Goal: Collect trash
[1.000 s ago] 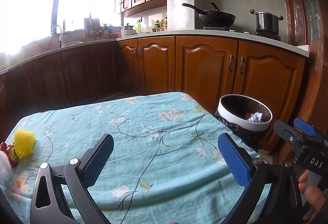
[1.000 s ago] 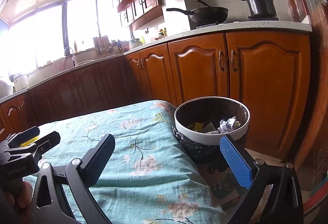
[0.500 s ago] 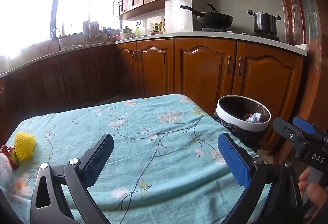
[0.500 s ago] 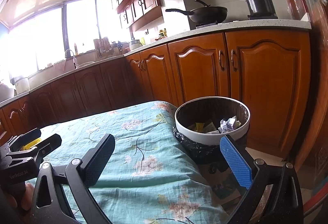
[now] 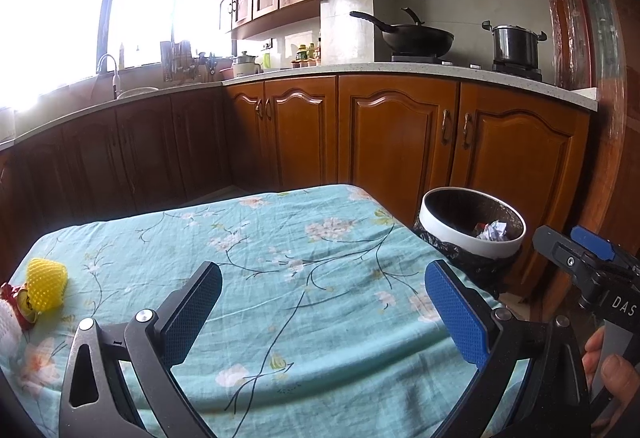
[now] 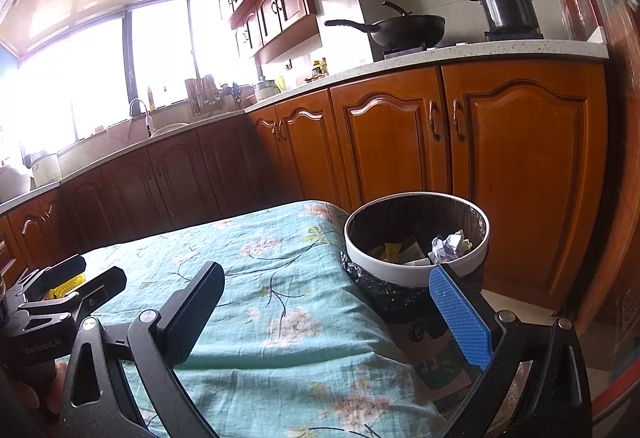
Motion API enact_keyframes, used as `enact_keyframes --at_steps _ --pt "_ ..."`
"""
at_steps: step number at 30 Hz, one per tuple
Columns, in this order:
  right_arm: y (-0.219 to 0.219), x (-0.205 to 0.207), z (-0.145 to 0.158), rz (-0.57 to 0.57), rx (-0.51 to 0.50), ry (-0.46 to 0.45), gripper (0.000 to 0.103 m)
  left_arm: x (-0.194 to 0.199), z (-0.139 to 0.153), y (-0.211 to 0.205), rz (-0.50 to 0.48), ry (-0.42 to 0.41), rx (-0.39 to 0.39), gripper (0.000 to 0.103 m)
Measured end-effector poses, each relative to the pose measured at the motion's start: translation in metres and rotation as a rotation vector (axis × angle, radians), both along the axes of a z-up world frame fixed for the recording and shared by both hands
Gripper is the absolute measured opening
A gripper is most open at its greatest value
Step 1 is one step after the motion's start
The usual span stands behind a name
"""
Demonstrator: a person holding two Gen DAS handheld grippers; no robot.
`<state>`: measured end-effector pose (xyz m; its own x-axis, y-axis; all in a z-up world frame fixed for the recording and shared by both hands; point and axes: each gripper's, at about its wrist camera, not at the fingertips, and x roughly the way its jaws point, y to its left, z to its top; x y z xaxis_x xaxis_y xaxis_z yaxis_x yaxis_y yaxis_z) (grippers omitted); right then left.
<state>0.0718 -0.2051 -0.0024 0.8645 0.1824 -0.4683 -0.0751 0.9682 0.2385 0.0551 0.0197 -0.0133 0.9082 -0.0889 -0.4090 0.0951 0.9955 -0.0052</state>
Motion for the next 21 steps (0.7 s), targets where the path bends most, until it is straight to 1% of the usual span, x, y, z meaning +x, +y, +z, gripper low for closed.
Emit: enact_keyframes --at_steps 21 --pt "0.0037 0.0006 0.0062 0.007 0.006 -0.006 0.103 0.0001 0.0003 -0.0027 -0.008 0.005 -0.013 0.102"
